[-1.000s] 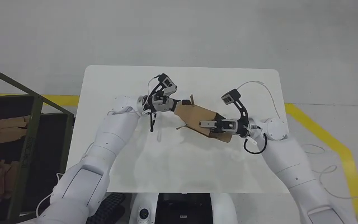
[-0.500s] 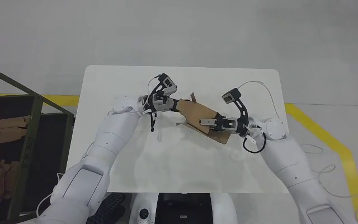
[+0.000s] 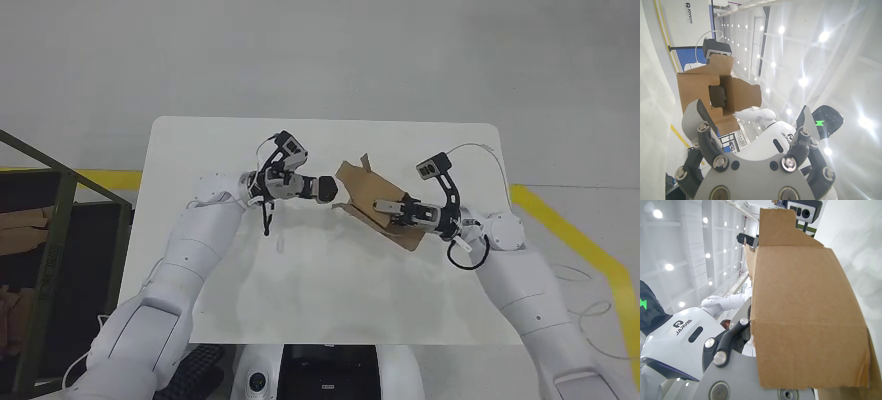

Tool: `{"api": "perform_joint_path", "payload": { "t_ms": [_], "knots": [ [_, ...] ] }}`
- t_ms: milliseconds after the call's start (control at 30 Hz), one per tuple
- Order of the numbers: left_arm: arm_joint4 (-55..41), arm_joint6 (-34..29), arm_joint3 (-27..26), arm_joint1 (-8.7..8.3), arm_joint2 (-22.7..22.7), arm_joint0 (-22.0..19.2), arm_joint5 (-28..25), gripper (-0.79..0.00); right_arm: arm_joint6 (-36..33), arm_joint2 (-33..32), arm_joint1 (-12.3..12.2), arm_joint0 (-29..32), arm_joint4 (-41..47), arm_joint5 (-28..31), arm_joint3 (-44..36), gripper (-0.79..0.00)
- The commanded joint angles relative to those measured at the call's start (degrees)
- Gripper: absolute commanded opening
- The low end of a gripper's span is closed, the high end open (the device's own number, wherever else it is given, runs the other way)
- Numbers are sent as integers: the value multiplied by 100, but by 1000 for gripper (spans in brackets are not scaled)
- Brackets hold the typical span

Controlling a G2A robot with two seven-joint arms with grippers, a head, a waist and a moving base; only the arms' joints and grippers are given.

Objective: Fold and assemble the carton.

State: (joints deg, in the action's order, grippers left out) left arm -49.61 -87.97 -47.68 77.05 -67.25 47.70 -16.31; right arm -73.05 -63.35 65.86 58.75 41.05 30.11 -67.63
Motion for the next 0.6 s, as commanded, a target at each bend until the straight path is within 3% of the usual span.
{"api": "perform_joint_path", "payload": {
  "t_ms": [0,567],
  "knots": [
    [2,-2,-45,-12,-26,41,2,0,93,-33,0,3,-1,-13,39,-785],
    [-32,-3,-169,14,131,20,17,0,1143,56,79,65,-458,-225,-23,-785]
  ]
}}
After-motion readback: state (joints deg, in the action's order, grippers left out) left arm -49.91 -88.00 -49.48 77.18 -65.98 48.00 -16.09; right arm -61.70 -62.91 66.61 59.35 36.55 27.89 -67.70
